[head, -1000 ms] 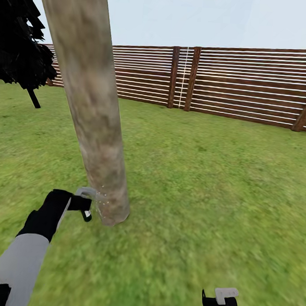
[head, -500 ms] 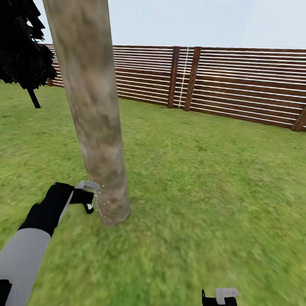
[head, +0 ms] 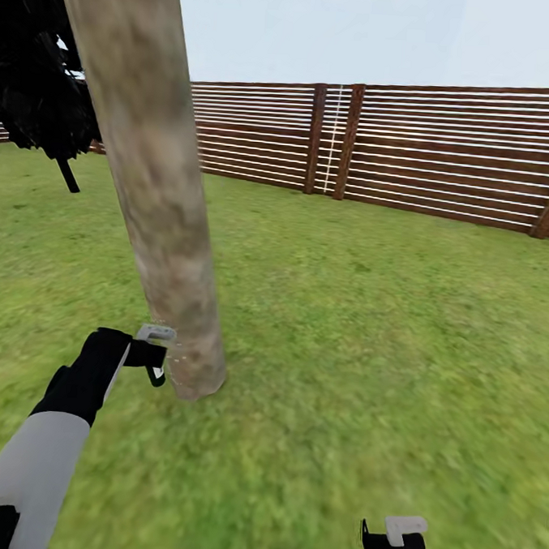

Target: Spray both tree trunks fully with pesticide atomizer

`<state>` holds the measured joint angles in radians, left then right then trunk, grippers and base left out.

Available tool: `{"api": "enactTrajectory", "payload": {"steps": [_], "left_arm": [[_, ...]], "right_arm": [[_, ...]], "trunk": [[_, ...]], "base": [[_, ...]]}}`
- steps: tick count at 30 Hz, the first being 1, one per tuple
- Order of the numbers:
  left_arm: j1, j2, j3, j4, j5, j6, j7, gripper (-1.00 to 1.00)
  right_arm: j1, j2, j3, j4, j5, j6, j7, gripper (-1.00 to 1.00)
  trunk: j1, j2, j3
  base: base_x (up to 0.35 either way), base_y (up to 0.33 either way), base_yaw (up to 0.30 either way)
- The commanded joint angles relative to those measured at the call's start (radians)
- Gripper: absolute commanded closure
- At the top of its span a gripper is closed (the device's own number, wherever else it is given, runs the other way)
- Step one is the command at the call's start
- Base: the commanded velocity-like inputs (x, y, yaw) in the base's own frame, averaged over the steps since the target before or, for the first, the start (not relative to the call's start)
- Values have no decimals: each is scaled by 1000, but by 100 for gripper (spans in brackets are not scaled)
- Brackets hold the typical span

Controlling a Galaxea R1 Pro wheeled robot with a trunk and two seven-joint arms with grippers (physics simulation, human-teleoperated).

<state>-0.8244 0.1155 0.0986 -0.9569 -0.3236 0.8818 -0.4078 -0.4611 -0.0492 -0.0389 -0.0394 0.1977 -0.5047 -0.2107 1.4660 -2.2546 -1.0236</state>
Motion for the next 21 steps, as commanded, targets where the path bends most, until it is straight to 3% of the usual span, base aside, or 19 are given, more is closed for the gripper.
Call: {"api": "enactTrajectory", "payload": {"steps": [1,8,21], "left_arm": [[-1,0,2,-1,-10,3,-10,100],[3,13,6,11,-14,2,-7,100],[4,11,19,55,-8,-5,33,100]], "right_arm": [[-1,0,-4,1,11,-2,-5,-100],[-1,2,-3,1,11,-2,-4,-100],[-1,2,-1,1,11,-2,-4,-100]], "trunk": [[0,0,-1],[0,0,-1],[0,0,-1]], "base": [[0,-273,0],[0,-273,14],[0,-273,269]]}}
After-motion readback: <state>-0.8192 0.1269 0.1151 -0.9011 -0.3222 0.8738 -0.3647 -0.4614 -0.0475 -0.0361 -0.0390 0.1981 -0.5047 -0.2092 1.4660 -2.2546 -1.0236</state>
